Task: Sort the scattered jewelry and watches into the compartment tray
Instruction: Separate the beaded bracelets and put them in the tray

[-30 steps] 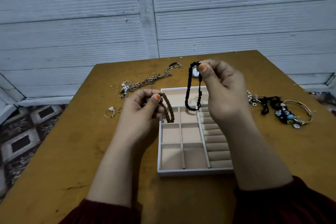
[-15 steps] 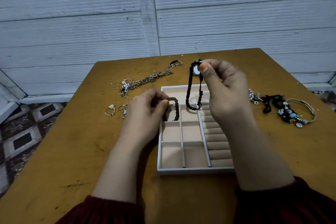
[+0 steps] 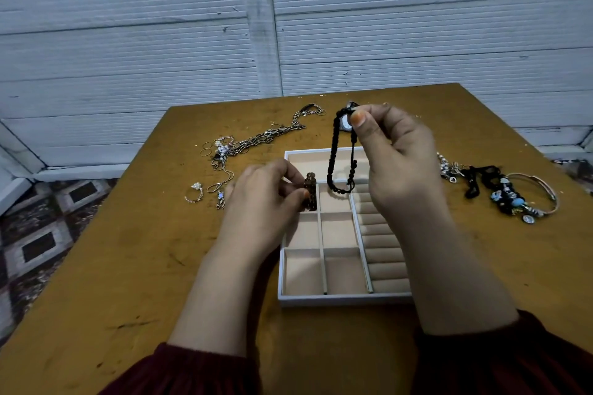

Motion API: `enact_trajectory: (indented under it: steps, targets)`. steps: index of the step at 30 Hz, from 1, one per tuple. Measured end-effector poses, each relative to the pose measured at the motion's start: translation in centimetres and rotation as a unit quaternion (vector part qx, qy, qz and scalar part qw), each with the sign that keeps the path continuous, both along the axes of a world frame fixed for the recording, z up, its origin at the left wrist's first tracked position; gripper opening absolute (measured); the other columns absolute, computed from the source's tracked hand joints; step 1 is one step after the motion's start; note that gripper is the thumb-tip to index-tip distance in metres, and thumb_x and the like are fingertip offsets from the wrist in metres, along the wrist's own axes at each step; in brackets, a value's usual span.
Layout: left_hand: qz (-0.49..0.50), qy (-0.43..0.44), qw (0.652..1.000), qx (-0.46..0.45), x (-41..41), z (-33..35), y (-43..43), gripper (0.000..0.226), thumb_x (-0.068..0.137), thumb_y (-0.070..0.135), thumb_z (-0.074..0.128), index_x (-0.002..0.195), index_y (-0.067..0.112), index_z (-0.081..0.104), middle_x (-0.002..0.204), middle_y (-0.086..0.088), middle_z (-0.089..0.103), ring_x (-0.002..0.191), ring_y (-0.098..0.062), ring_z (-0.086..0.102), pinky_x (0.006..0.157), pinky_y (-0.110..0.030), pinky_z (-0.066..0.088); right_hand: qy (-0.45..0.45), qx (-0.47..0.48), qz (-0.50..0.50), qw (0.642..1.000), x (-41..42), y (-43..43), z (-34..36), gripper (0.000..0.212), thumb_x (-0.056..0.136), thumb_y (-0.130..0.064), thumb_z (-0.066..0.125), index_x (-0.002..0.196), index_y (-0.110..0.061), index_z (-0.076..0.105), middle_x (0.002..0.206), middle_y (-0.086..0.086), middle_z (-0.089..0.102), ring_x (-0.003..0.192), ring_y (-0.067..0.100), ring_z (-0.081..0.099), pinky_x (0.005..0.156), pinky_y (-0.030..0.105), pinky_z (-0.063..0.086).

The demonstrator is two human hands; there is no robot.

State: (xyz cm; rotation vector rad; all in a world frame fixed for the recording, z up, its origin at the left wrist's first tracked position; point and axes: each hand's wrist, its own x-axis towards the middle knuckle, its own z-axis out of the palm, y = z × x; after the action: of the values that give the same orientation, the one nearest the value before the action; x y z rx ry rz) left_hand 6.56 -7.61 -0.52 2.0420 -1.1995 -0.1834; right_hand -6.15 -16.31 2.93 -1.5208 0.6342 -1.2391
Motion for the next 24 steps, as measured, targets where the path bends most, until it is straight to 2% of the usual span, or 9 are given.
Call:
enact_trajectory:
  steps: [3, 6, 8, 11, 16, 19, 21, 24]
  targets:
    - [-0.014, -0.016, 1.000, -0.002, 0.07, -0.09, -0.04, 0.018, 0.087, 0.030, 0.063, 0.098, 0.042, 0.056, 0.082, 0.019, 0.065, 0.101, -0.015, 0.060, 0.090, -0.050, 0.047, -0.001, 0.000, 0.002, 1.000, 0.02, -0.02, -0.06, 0.009, 0.095, -0.022, 0.057, 0.089, -0.019, 0.063, 0.088, -0.002, 0.065, 0.084, 0.006, 0.058, 0.074, 0.013, 0.045]
    - [-0.018, -0.089, 0.995, 0.026, -0.12, 0.03, -0.01, 0.036, 0.094, 0.031, 0.052, 0.125, 0.049, 0.049, 0.099, 0.015, 0.061, 0.114, -0.013, 0.045, 0.096, -0.039, 0.035, -0.002, -0.001, 0.005, 1.000, 0.05, -0.08, -0.15, 0.009, 0.095, -0.022, 0.056, 0.091, -0.017, 0.063, 0.088, -0.003, 0.065, 0.084, 0.006, 0.059, 0.075, 0.014, 0.046]
    - [-0.018, -0.121, 0.991, 0.050, -0.23, 0.08, -0.17, 0.038, 0.097, 0.032, 0.046, 0.131, 0.049, 0.045, 0.112, 0.011, 0.060, 0.120, -0.012, 0.036, 0.094, -0.037, 0.025, -0.007, 0.000, 0.008, 1.000, 0.06, -0.10, -0.21, 0.009, 0.095, -0.022, 0.056, 0.090, -0.018, 0.063, 0.087, -0.004, 0.064, 0.083, 0.006, 0.058, 0.075, 0.015, 0.046]
    - [-0.020, -0.136, 0.988, 0.066, -0.30, -0.03, -0.30, 0.034, 0.098, 0.032, 0.044, 0.128, 0.047, 0.050, 0.118, 0.009, 0.058, 0.123, -0.011, 0.033, 0.095, -0.037, 0.021, -0.005, -0.003, 0.008, 1.000, 0.05, -0.13, -0.29, 0.009, 0.095, -0.022, 0.056, 0.089, -0.019, 0.063, 0.087, -0.004, 0.064, 0.084, 0.006, 0.058, 0.075, 0.015, 0.046]
    - [-0.019, -0.162, 0.985, 0.060, -0.29, 0.27, -0.07, 0.022, 0.092, 0.028, 0.052, 0.110, 0.038, 0.061, 0.118, 0.008, 0.057, 0.127, -0.009, 0.033, 0.104, -0.041, 0.019, -0.005, -0.009, 0.005, 1.000, 0.04, -0.16, -0.29, 0.010, 0.096, -0.020, 0.056, 0.088, -0.019, 0.062, 0.086, -0.003, 0.063, 0.083, 0.005, 0.057, 0.075, 0.013, 0.044]
    - [-0.018, -0.158, 0.986, 0.057, 0.06, 0.44, 0.20, 0.029, 0.080, 0.022, 0.048, 0.099, 0.036, 0.066, 0.113, 0.010, 0.061, 0.132, -0.010, 0.030, 0.105, -0.039, 0.015, -0.008, -0.007, 0.006, 1.000, 0.02, -0.15, -0.29, 0.010, 0.096, -0.019, 0.056, 0.088, -0.018, 0.062, 0.088, -0.002, 0.064, 0.083, 0.005, 0.058, 0.077, 0.015, 0.045]
    - [-0.011, -0.160, 0.985, 0.058, 0.26, 0.60, 0.32, 0.037, 0.071, 0.027, 0.041, 0.094, 0.037, 0.068, 0.107, 0.012, 0.064, 0.131, -0.010, 0.030, 0.102, -0.035, 0.013, -0.006, -0.007, 0.005, 1.000, 0.00, -0.13, -0.30, 0.010, 0.096, -0.020, 0.056, 0.089, -0.017, 0.062, 0.088, -0.002, 0.064, 0.083, 0.004, 0.058, 0.076, 0.015, 0.045]
    - [-0.007, -0.160, 0.985, 0.058, 0.28, 0.61, 0.34, 0.037, 0.070, 0.034, 0.041, 0.092, 0.037, 0.071, 0.102, 0.014, 0.065, 0.128, -0.014, 0.029, 0.097, -0.031, 0.011, -0.002, -0.006, 0.004, 1.000, -0.04, -0.10, -0.30, 0.010, 0.096, -0.021, 0.056, 0.091, -0.015, 0.063, 0.086, -0.002, 0.064, 0.079, 0.005, 0.057, 0.072, 0.013, 0.046]
